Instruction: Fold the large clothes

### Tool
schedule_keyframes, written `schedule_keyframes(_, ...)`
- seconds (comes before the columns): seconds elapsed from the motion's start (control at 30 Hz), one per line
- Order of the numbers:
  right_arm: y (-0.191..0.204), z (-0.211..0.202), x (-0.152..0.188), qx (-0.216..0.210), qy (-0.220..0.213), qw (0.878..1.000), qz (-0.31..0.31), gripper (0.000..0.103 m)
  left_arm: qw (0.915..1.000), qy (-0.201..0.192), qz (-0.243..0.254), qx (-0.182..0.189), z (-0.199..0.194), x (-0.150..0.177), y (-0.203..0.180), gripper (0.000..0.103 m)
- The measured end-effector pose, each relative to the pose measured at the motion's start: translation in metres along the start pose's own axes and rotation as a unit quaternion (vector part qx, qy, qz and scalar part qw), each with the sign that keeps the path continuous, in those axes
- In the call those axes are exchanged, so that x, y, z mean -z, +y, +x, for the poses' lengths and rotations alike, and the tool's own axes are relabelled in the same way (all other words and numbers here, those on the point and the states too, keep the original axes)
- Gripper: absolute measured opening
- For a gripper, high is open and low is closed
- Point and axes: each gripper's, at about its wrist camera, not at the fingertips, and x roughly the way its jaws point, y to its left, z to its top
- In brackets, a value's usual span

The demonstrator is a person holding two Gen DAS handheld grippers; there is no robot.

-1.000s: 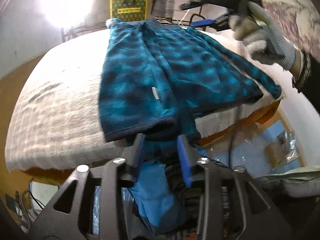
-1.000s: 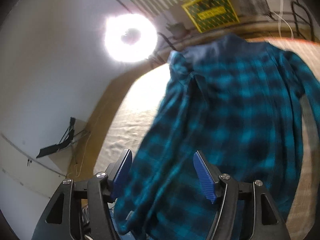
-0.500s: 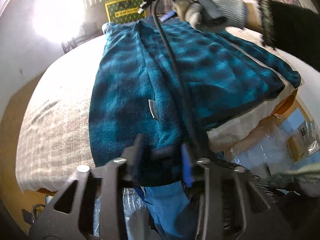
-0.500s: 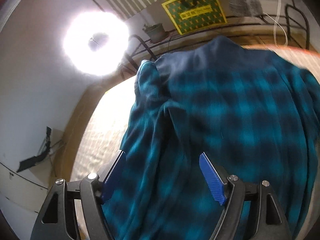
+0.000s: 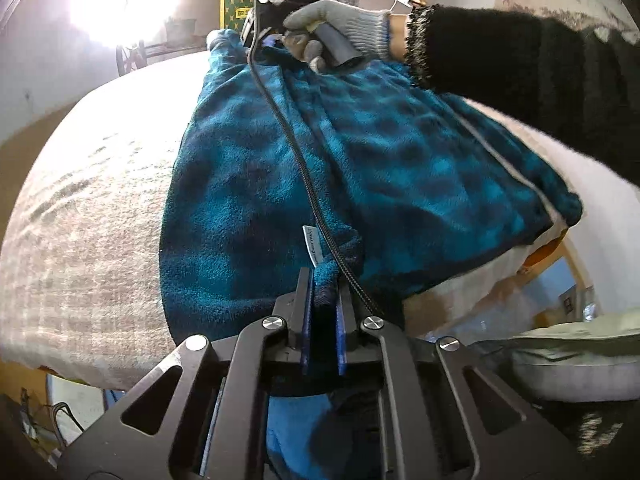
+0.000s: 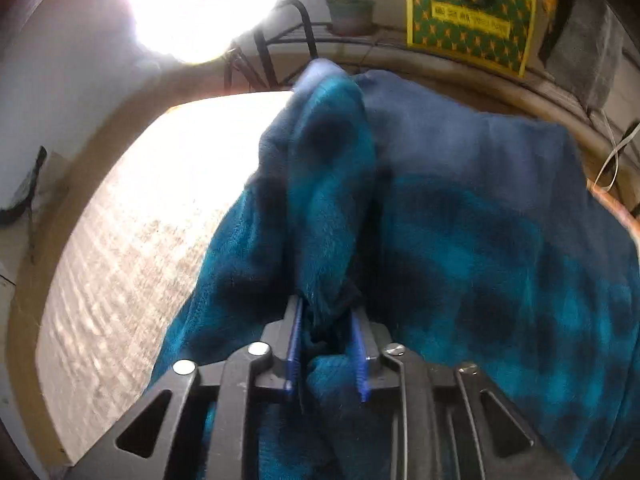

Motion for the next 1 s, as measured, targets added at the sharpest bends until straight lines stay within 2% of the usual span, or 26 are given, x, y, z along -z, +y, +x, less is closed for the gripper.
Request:
schedule_keyframes(0.1,0.006,-0.011,-0.011,0.004,-0.011,1.000,-0.013,0.008,0.9996,-0.005,-0.010,0.025,-0.003,-0.008,-0.002,0.007)
schedule_keyframes(0.2,0.014,-0.024,-0.024,0.008,-0.040,0.999,-0.035,0.006,0.9983,-0.005,-0.017,0.055,0.006,-0.015,-0.011,0.007)
schedule_keyframes(0.3,0.026,-0.006,-0.026,0.031,-0.025,0.998,-0.056,0.006,0.9988,0.017,0.010,0.044,0.036,-0.017,-0.021,0.007)
schedule_keyframes(0.37,0.031,0.008,-0.023,0.047,-0.011,0.997,-0.062,0.011,0.9987,0.026,0.004,0.045,0.045,-0.013,-0.022,0.007)
schedule_keyframes(0.43,0.023,0.009,-0.020,0.060,-0.009,0.997,-0.044,0.040,0.9984,0.026,0.006,0.050,0.041,-0.013,-0.022,0.007)
schedule_keyframes(0.47,0.017,0.005,-0.019,0.063,-0.011,0.997,-0.034,0.044,0.9984,0.024,0.011,0.051,0.036,-0.013,-0.021,0.007)
schedule_keyframes(0.5,0.009,-0.004,-0.018,0.057,-0.017,0.998,-0.020,0.047,0.9984,0.022,0.012,0.050,0.030,-0.013,-0.020,0.007)
schedule_keyframes(0.57,-0.002,-0.024,-0.016,0.037,-0.030,0.999,0.000,0.048,0.9983,0.018,0.007,0.055,0.018,-0.011,-0.016,0.012)
schedule_keyframes(0.67,-0.018,-0.059,-0.010,-0.007,-0.052,0.998,0.030,0.049,0.9983,-0.002,0.004,0.058,-0.008,-0.008,-0.008,0.014)
schedule_keyframes(0.77,-0.031,-0.110,0.016,-0.076,-0.077,0.992,0.065,0.050,0.9980,-0.024,-0.003,0.058,-0.033,-0.005,0.003,0.014)
schedule_keyframes(0.87,-0.031,-0.159,0.048,-0.123,-0.100,0.984,0.077,0.052,0.9975,-0.043,0.000,0.057,-0.059,0.002,0.009,0.014)
schedule_keyframes(0.93,-0.024,-0.191,0.072,-0.144,-0.113,0.980,0.077,0.057,0.9976,-0.045,0.004,0.052,-0.072,0.010,0.012,0.014)
schedule_keyframes(1.0,-0.019,-0.218,0.097,-0.158,-0.123,0.977,0.077,0.057,0.9980,-0.048,0.003,0.041,-0.080,0.016,0.016,0.014)
